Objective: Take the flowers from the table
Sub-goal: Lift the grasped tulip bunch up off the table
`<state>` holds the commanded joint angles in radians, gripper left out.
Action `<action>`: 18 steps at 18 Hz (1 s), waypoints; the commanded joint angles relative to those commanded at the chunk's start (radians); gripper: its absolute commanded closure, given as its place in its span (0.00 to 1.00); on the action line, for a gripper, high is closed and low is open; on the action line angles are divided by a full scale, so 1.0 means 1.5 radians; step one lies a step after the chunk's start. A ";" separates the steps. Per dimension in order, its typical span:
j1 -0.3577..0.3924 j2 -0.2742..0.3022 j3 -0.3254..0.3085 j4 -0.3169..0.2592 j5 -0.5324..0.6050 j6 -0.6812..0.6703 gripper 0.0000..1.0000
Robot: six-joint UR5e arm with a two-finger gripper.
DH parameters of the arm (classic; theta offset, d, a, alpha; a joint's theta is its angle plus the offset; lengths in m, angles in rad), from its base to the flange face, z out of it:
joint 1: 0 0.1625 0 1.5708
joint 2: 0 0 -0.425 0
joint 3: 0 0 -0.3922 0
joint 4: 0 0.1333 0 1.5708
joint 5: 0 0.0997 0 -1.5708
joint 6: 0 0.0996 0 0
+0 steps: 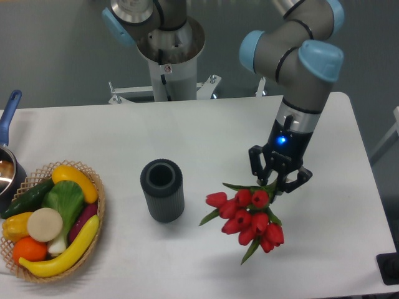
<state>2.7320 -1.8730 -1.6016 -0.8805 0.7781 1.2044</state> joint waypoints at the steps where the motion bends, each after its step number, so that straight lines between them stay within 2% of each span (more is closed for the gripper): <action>1: 0.001 0.005 0.008 0.000 -0.028 -0.016 0.67; 6: 0.019 0.009 0.012 0.000 -0.080 -0.028 0.67; 10: 0.046 0.009 0.012 0.000 -0.169 -0.033 0.67; 18: 0.048 0.009 0.014 0.000 -0.175 -0.033 0.67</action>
<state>2.8041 -1.8592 -1.5800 -0.8805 0.5154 1.1551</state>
